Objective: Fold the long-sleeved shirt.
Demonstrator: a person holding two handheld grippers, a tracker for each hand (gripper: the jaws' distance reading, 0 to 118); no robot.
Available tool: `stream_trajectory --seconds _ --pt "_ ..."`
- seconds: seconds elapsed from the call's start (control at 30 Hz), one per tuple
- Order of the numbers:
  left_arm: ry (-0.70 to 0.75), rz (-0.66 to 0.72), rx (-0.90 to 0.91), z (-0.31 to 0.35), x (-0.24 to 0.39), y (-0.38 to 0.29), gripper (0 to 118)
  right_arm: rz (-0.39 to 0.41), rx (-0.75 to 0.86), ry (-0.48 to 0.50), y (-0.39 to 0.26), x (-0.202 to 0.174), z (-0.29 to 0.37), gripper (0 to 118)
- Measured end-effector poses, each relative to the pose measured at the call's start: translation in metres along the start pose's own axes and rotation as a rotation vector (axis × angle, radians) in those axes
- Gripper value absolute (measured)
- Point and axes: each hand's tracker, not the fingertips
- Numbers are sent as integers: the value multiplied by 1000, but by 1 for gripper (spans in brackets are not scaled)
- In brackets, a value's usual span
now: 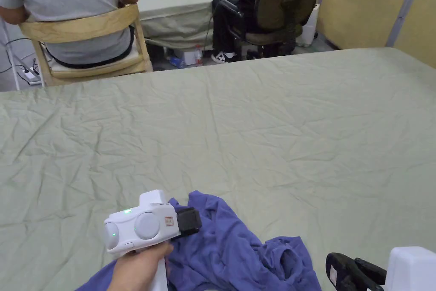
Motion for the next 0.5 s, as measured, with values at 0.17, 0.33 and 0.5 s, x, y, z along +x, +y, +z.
stream_trajectory --seconds 0.17,0.33,0.5 --pt "73 -134 10 26 -26 83 60 19 -48 -48 5 15 -27 3" --pt "-25 -190 119 -15 22 194 6 0 -136 -31 17 40 -86 47" --pt "-34 -124 182 -23 71 210 6 -100 -259 -92 13 81 -179 115"
